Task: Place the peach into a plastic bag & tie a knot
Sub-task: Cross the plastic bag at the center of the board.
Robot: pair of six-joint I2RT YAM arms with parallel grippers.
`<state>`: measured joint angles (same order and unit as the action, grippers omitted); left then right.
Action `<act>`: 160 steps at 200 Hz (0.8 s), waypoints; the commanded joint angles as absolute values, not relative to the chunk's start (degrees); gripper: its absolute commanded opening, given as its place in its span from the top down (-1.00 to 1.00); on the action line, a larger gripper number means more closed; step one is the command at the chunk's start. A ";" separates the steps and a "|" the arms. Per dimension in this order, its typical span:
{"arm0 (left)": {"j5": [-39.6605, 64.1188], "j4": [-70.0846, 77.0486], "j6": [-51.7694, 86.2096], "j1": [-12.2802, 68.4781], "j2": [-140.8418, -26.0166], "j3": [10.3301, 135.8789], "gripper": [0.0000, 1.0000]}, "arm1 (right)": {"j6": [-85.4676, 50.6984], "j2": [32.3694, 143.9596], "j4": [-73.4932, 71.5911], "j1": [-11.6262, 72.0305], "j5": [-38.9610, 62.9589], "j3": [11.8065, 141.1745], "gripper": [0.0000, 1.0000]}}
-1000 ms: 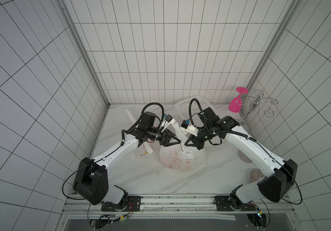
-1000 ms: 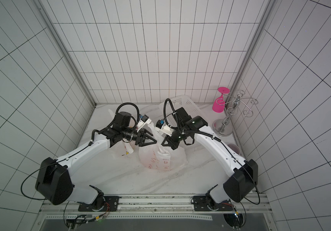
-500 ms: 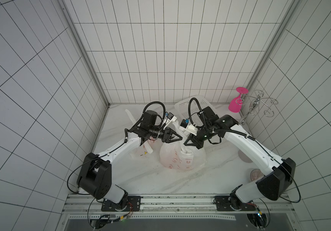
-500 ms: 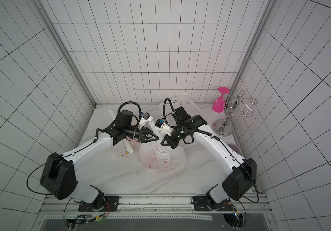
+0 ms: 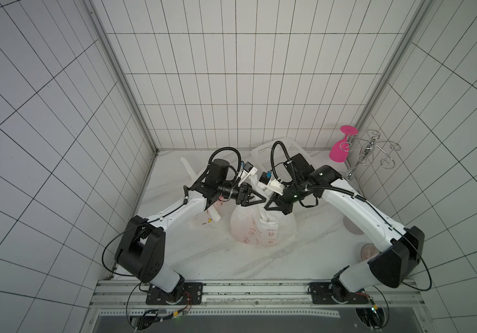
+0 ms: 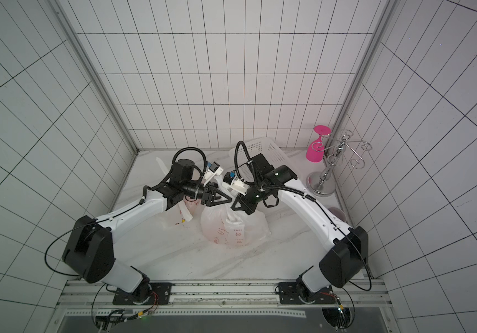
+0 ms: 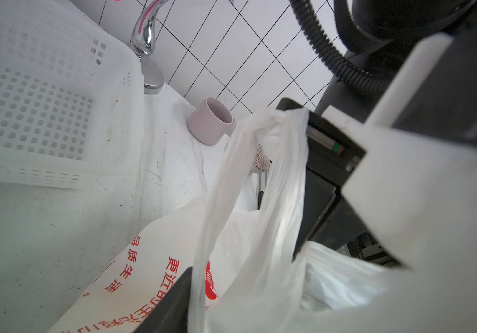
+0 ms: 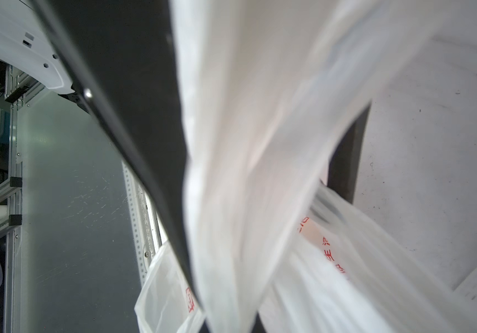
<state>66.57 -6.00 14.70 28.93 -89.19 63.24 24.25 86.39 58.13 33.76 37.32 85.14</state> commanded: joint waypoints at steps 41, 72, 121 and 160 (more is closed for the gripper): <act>68.51 -0.26 18.00 29.20 -89.67 63.78 0.35 | 23.50 86.60 58.76 32.58 40.96 90.80 1.00; 68.49 2.59 21.06 27.89 -89.04 63.63 0.92 | 21.70 84.99 58.47 32.10 40.04 88.77 1.00; 65.87 3.00 21.47 26.09 -87.52 62.32 1.00 | 5.62 80.69 53.44 28.02 37.09 86.96 0.55; 63.30 1.32 20.21 25.68 -86.31 62.13 1.00 | -13.60 77.58 53.44 25.80 29.63 89.54 0.07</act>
<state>65.49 1.32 21.02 25.69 -88.31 62.37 1.83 79.48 53.54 26.81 34.96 85.14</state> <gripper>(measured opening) 0.047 0.427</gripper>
